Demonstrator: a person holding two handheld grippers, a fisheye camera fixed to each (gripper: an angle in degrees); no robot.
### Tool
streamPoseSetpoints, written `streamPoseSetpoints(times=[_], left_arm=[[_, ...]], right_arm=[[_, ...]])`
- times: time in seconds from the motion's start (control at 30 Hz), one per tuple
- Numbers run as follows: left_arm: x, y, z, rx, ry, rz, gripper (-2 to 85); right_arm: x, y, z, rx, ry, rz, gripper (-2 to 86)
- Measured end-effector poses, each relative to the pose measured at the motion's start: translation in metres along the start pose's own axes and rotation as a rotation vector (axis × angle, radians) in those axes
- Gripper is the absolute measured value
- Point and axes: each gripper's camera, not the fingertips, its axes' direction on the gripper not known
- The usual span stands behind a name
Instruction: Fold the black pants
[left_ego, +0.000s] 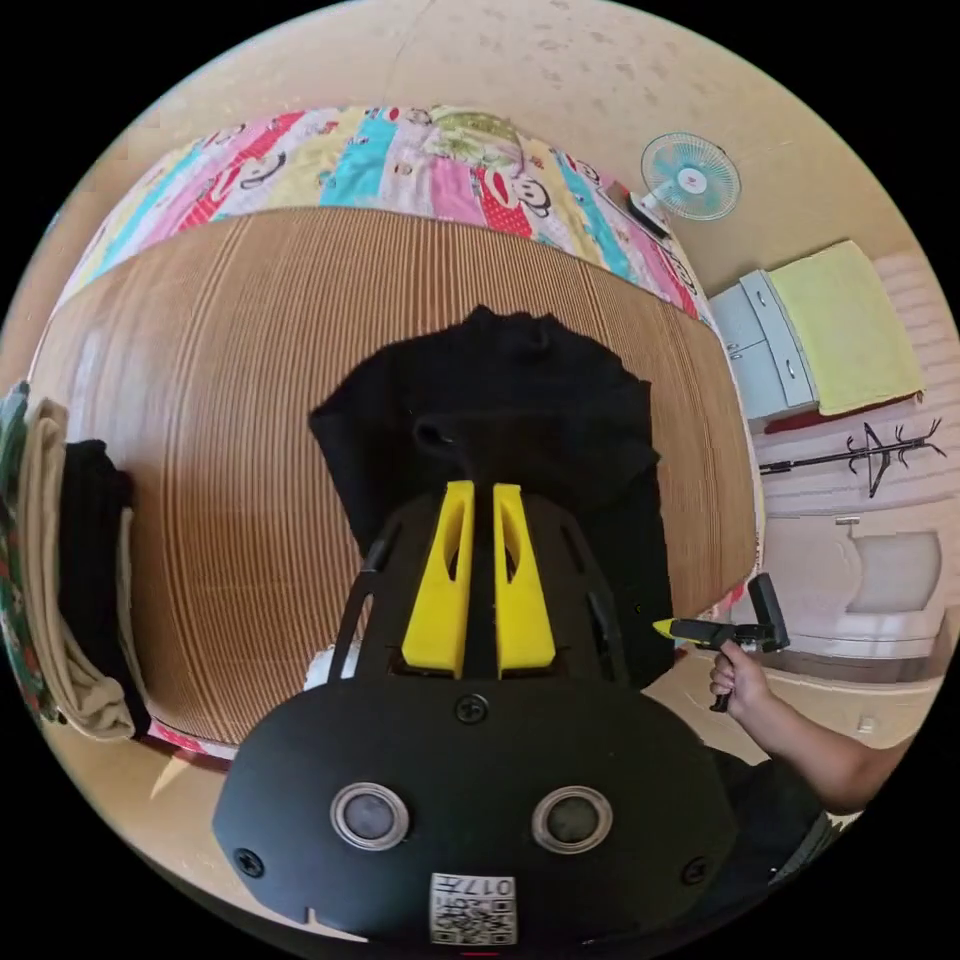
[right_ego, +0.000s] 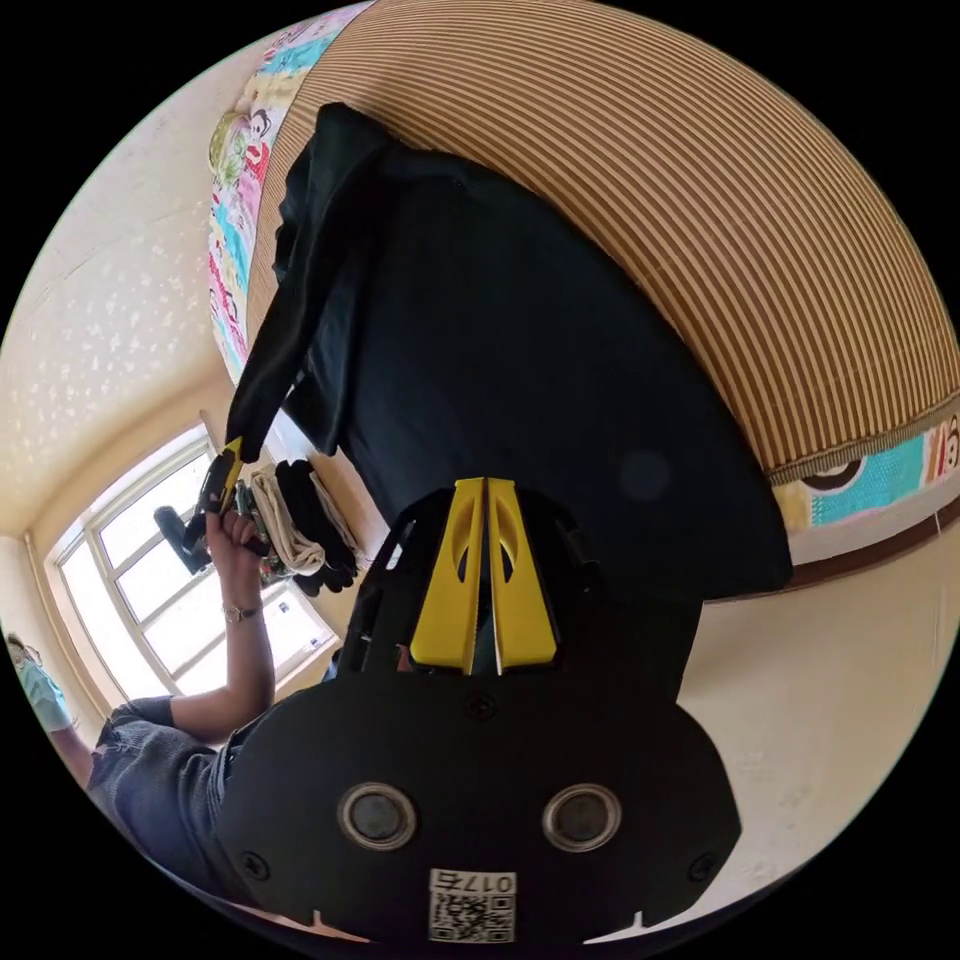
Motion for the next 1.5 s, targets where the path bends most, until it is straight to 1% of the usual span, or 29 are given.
streamPoseSetpoints(times=[0.03, 0.07, 0.1, 0.17, 0.23, 0.3, 0.43, 0.5, 0.6, 0.67, 0.7, 0.73, 0.77, 0.8, 0.9, 0.97, 1.0, 1.1, 1.17, 1.2, 1.23, 1.27, 1.3, 1.33, 1.4, 1.43, 1.47, 1.5], left_arm=[[-0.011, -0.004, 0.002, -0.006, -0.009, -0.008, 4.1], [-0.034, -0.012, 0.015, -0.059, -0.005, -0.033, 4.7], [-0.059, -0.015, 0.031, -0.143, 0.017, -0.082, 5.4], [-0.087, -0.009, 0.044, -0.215, 0.089, -0.131, 6.8], [-0.102, 0.009, 0.040, -0.232, 0.141, -0.125, 7.9], [-0.115, 0.044, 0.027, -0.252, 0.157, -0.117, 8.7], [-0.122, 0.121, 0.019, -0.309, 0.257, -0.120, 8.8], [-0.121, 0.177, 0.025, -0.386, 0.240, -0.123, 8.8], [-0.118, 0.232, 0.037, -0.501, 0.201, -0.103, 9.5], [-0.115, 0.256, 0.047, -0.576, 0.238, -0.062, 10.2], [-0.110, 0.269, 0.056, -0.653, 0.304, -0.015, 10.9], [-0.107, 0.274, 0.060, -0.685, 0.317, 0.004, 11.4], [-0.103, 0.284, 0.065, -0.722, 0.280, 0.033, 12.2], [-0.102, 0.291, 0.067, -0.729, 0.215, 0.051, 13.0], [-0.112, 0.292, 0.069, -0.723, 0.130, 0.037, 13.4], [-0.122, 0.285, 0.067, -0.676, 0.139, 0.017, 13.5], [-0.130, 0.279, 0.071, -0.670, 0.173, -0.005, 13.5], [-0.148, 0.273, 0.085, -0.730, 0.204, -0.068, 12.8], [-0.155, 0.275, 0.085, -0.767, 0.221, -0.071, 10.2], [-0.160, 0.277, 0.083, -0.798, 0.255, -0.073, 6.9], [-0.162, 0.279, 0.080, -0.807, 0.285, -0.070, 5.3], [-0.165, 0.281, 0.069, -0.798, 0.327, -0.053, 4.3], [-0.168, 0.284, 0.054, -0.781, 0.360, -0.019, 3.6], [-0.169, 0.285, 0.046, -0.778, 0.383, -0.001, 3.3], [-0.178, 0.291, 0.011, -0.780, 0.575, 0.052, 2.4], [-0.182, 0.291, 0.000, -0.770, 0.628, 0.058, 2.2], [-0.191, 0.289, -0.025, -0.729, 0.730, 0.065, 1.9], [-0.201, 0.284, -0.054, -0.667, 0.840, 0.071, 1.6]], right_arm=[[-0.001, 0.006, 0.002, 0.006, 0.000, 0.001, 0.4], [-0.002, 0.011, 0.003, 0.013, 0.006, 0.002, 0.5], [-0.002, 0.014, 0.002, 0.017, 0.009, 0.001, 0.5], [-0.002, 0.021, -0.005, 0.035, 0.019, -0.006, 0.8], [0.002, 0.023, -0.014, 0.033, 0.032, -0.017, 1.2], [0.009, 0.020, -0.025, 0.013, 0.070, -0.042, 2.0], [0.035, 0.003, -0.057, -0.077, 0.295, -0.080, 5.4], [0.050, -0.004, -0.071, -0.132, 0.372, -0.092, 7.7], [0.075, -0.009, -0.092, -0.203, 0.447, -0.113, 10.4], [0.095, -0.013, -0.102, -0.283, 0.469, -0.117, 12.0], [0.100, -0.013, -0.104, -0.301, 0.472, -0.119, 12.4], [0.109, -0.015, -0.107, -0.336, 0.481, -0.124, 13.2], [0.117, -0.017, -0.108, -0.366, 0.496, -0.130, 13.6], [0.120, -0.019, -0.109, -0.379, 0.503, -0.133, 13.8], [0.134, -0.028, -0.109, -0.427, 0.494, -0.156, 14.6], [0.143, -0.038, -0.104, -0.465, 0.486, -0.168, 15.1], [0.144, -0.041, -0.101, -0.475, 0.487, -0.174, 15.1], [0.149, -0.052, -0.092, -0.525, 0.468, -0.200, 14.5], [0.150, -0.056, -0.094, -0.543, 0.480, -0.216, 11.1], [0.149, -0.056, -0.096, -0.552, 0.465, -0.234, 9.9], [0.147, -0.052, -0.102, -0.569, 0.397, -0.302, 7.6], [0.144, -0.046, -0.112, -0.583, 0.338, -0.370, 5.1], [0.144, -0.043, -0.117, -0.588, 0.319, -0.389, 4.8], [0.145, -0.037, -0.131, -0.594, 0.259, -0.418, 4.2], [0.149, -0.031, -0.157, -0.590, 0.070, -0.445, 3.6], [0.151, -0.026, -0.177, -0.575, -0.097, -0.456, 3.4], [0.154, -0.021, -0.200, -0.535, -0.265, -0.475, 3.2], [0.154, -0.017, -0.211, -0.507, -0.344, -0.490, 3.1]])
